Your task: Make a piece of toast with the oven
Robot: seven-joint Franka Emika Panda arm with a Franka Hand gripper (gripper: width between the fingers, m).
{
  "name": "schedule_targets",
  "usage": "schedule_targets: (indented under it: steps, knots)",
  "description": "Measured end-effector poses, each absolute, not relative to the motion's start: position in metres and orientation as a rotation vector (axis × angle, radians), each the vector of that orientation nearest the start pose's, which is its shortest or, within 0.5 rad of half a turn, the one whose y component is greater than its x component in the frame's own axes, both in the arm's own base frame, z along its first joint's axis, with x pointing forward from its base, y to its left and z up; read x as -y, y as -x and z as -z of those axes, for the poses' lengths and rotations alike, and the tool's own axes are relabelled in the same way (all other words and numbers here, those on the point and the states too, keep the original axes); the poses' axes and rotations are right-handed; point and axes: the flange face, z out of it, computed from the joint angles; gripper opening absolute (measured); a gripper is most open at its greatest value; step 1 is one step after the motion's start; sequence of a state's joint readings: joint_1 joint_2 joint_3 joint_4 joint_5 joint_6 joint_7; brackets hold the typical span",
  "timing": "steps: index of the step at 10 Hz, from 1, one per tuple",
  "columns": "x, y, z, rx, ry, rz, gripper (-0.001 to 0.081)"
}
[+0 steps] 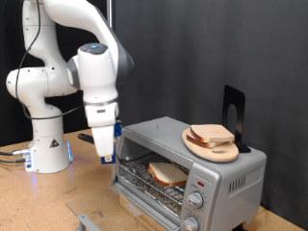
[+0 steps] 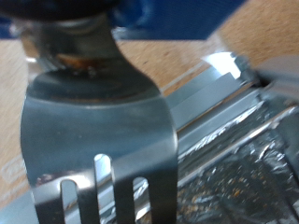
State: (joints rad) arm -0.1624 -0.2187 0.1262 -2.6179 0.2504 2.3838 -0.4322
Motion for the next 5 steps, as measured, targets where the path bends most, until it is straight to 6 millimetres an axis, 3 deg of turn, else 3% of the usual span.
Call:
schedule_targets:
  steps: [5]
  knots:
    - [0.055,-0.397,-0.332,0.078,2.914,0.055,0.0435]
